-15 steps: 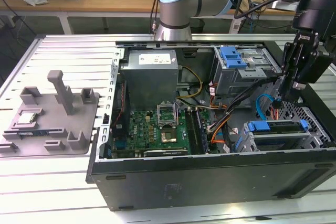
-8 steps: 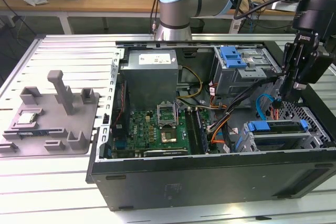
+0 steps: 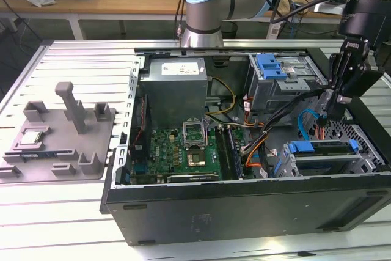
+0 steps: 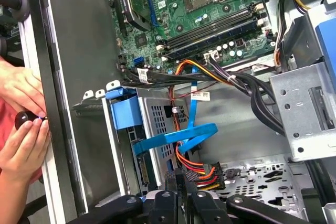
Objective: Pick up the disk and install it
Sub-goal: 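Insert the first disk wire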
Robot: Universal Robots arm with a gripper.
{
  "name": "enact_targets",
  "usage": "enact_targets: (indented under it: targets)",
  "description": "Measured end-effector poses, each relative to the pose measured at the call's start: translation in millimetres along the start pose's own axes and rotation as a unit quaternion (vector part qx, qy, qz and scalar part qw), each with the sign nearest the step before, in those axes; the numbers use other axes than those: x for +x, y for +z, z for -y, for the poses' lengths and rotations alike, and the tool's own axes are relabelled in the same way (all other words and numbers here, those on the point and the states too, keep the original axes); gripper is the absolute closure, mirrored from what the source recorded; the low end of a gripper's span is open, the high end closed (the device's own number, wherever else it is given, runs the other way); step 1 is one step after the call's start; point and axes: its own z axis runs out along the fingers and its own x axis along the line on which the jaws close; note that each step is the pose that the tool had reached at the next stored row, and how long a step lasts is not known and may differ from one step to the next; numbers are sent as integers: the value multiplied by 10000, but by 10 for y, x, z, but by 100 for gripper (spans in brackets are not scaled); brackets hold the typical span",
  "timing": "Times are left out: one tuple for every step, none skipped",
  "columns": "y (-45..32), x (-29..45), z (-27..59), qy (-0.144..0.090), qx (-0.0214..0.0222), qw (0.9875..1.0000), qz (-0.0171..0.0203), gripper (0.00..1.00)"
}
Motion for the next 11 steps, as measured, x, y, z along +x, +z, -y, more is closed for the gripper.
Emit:
enact_targets:
  targets:
    - [0,0,0,1,1,10000,-3,84]
    - [0,0,0,1,1,10000,-3,84]
    - [0,0,0,0,1,10000,-3,84]
    - [0,0,0,0,1,10000,-3,84]
    - [2,3,-8,0,2,10000,-2,84]
    - [4,8,-22,0,5,10000,0,84]
    - [4,15,-40,0,10,10000,0,84]
    - [6,25,-71,-12,20,10000,1,84]
    - [6,30,-83,-21,28,10000,2,84]
    - [4,35,-90,-29,40,10000,2,84]
    - [-1,50,-98,-59,70,10000,7,84]
